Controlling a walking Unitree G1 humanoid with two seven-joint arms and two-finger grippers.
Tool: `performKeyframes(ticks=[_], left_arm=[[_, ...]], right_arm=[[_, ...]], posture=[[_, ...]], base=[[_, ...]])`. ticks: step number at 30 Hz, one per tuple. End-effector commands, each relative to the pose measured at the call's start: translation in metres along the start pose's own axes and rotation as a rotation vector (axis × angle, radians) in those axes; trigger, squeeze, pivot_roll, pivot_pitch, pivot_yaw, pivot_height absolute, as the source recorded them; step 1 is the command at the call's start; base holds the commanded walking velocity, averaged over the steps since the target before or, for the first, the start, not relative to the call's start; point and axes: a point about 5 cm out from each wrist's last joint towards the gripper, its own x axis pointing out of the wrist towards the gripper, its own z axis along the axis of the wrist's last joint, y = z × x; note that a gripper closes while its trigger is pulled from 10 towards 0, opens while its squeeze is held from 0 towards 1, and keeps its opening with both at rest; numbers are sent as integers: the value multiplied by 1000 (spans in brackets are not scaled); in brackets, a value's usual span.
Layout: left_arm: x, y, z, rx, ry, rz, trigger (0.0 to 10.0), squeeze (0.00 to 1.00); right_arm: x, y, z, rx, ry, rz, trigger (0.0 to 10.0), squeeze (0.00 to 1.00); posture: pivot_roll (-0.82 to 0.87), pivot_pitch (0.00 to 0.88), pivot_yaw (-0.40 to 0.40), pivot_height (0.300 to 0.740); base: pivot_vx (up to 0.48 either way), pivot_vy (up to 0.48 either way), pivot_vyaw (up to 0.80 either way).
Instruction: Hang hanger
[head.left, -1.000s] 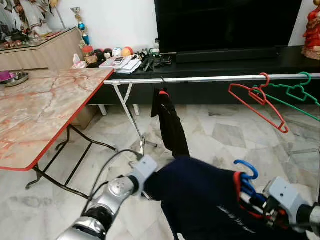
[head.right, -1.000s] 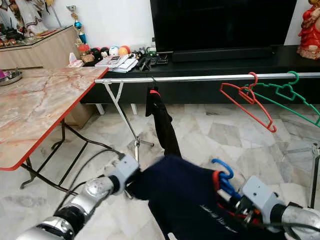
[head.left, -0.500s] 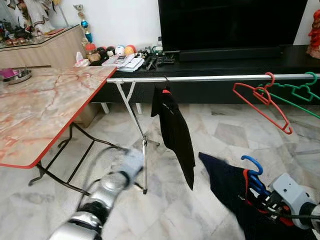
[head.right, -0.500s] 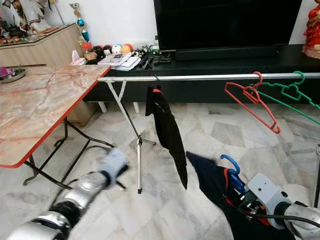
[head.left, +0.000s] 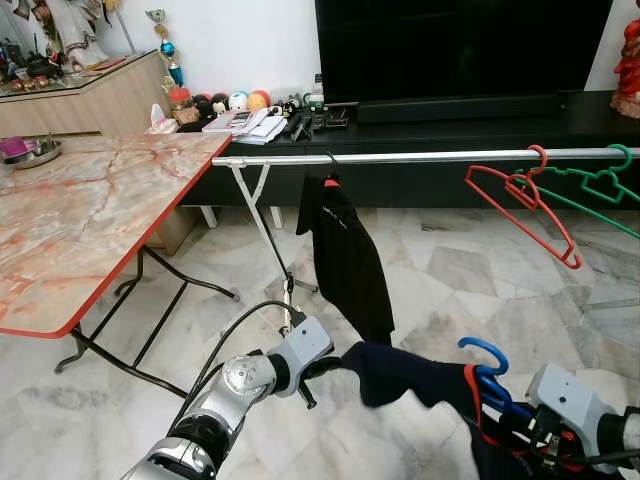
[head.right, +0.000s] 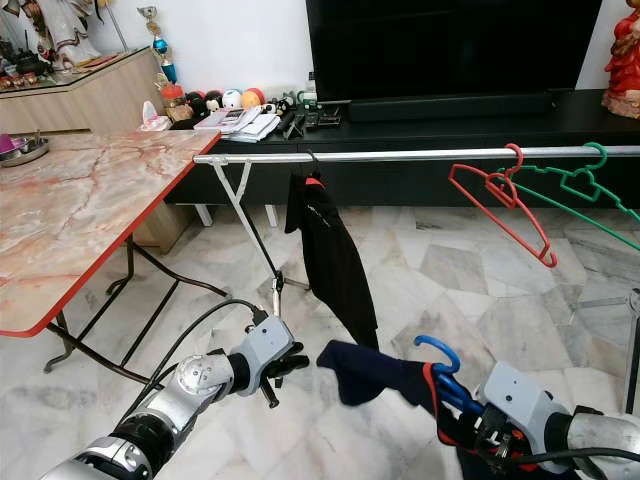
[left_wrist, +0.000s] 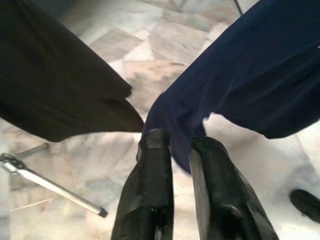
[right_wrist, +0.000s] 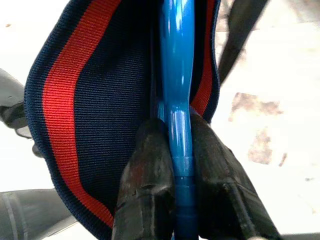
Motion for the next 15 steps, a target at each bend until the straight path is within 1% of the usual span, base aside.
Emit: performKeyframes(ticks=[1, 2, 5, 10, 13, 14, 15], left_arm=[[-4, 0, -4, 10, 4, -14, 10000, 1000], [-6, 0, -6, 18, 15, -28, 10000, 1000], [-8, 0, -10, 30, 40, -24, 10000, 1000], [-9, -2, -14, 14, 55, -47, 10000, 1000], [-9, -5, -18, 25, 73, -62, 10000, 1000], [-10, -5, -20, 41, 97, -49, 10000, 1000], [-10, -5, -21, 41, 102, -44, 10000, 1000]], right_arm=[[-2, 0, 14, -61, -45, 15, 10000, 0], [-4, 1, 16, -70, -49, 27, 10000, 0], [-7, 1, 19, -78, -58, 31, 10000, 0], [-11, 3, 23, -86, -71, 39, 10000, 0], [-12, 6, 26, -91, -85, 41, 10000, 0], [-12, 9, 28, -90, -105, 55, 10000, 0], [-13, 11, 29, -90, -112, 60, 10000, 0]], posture=[[-63, 0, 114, 740], [-65, 0, 115, 740], [-67, 0, 116, 740], [-72, 0, 120, 740], [-75, 0, 123, 740], [-76, 0, 125, 740], [-76, 0, 126, 740]], base=[[0, 0, 0], [0, 0, 0], [0, 0, 0], [0, 0, 0], [0, 0, 0], [0, 0, 0], [0, 0, 0]])
